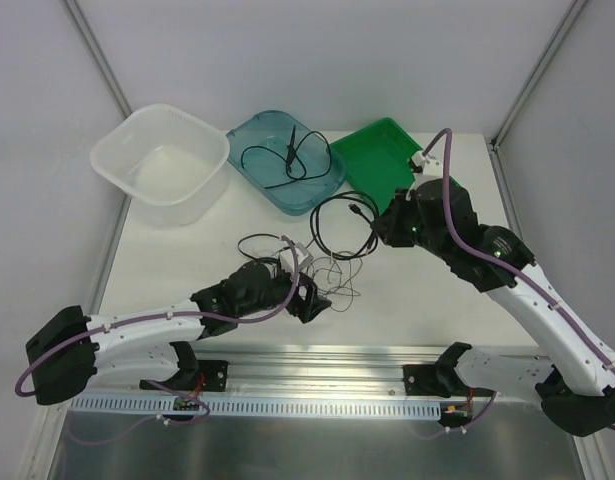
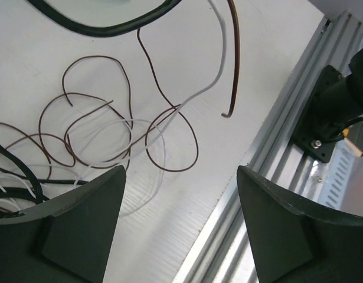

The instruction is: Untangle the cables

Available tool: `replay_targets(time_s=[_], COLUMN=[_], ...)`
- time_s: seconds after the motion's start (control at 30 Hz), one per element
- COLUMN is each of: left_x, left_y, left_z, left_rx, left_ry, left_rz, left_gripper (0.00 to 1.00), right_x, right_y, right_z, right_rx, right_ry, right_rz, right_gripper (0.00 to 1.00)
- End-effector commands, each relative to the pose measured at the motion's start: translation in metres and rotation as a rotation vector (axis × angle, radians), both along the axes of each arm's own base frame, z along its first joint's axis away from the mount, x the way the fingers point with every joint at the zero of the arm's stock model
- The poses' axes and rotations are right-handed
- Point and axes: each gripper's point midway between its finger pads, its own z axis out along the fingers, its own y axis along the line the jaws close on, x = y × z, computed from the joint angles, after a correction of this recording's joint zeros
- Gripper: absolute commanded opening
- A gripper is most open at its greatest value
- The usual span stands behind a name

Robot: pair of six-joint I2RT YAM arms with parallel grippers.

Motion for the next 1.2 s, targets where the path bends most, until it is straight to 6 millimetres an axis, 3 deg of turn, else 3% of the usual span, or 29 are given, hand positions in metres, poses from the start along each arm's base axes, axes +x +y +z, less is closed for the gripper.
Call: replay_targets(time_s=[0.0,0.3,0.43,0.53,0.57,0.6,0.67,0.8,0.87,1.03,1.17], left_x=[0.012,0.035,0.035,0.033,0.032,0.031,0.029,0.019,0.024,0.022,0.038], left_y=[-0.024,-0.042,-0.052,-0.054,-0.052,-0.05,-0.044,-0.023,-0.01,0.021,0.053], left_z=[0.033,0.034,0.033,0.028,0.026,0.026,0.029,0.004,-0.001,-0.032,-0.045], left_rx=[-0.046,-0.015,-0.025,-0.028,-0.027,-0.029,-0.039,-0.01,0.004,0.032,0.037], left_ry=[-0.226,-0.392,-0.394,-0.376,-0.372,-0.366,-0.364,-0.231,-0.2,-0.079,-0.013], left_rz=[-0.08,-0.076,-0.094,-0.101,-0.101,-0.095,-0.085,-0.04,0.037,0.165,0.38], left_gripper=[0.77,0.77,0.64,0.31,0.08,0.0,0.0,0.0,0.0,0.0,0.0], right_x=[-0.005,-0.009,-0.01,-0.01,-0.009,-0.01,-0.006,0.001,0.007,0.014,0.014], right_y=[0.014,0.024,0.026,0.025,0.024,0.022,0.014,-0.01,-0.026,-0.062,-0.074], right_z=[0.03,0.031,0.029,0.029,0.028,0.027,0.026,0.027,0.029,0.052,0.069], right_rx=[0.126,0.179,0.184,0.181,0.175,0.165,0.139,0.074,0.032,-0.028,-0.012], right_ry=[-0.052,-0.032,-0.022,-0.025,-0.026,-0.03,-0.047,-0.084,-0.107,-0.178,-0.229], right_rz=[0.048,0.086,0.092,0.087,0.083,0.085,0.05,-0.04,-0.104,-0.226,-0.26], right_gripper=[0.01,0.01,0.01,0.01,0.01,0.01,0.01,0.01,0.01,0.01,0.01])
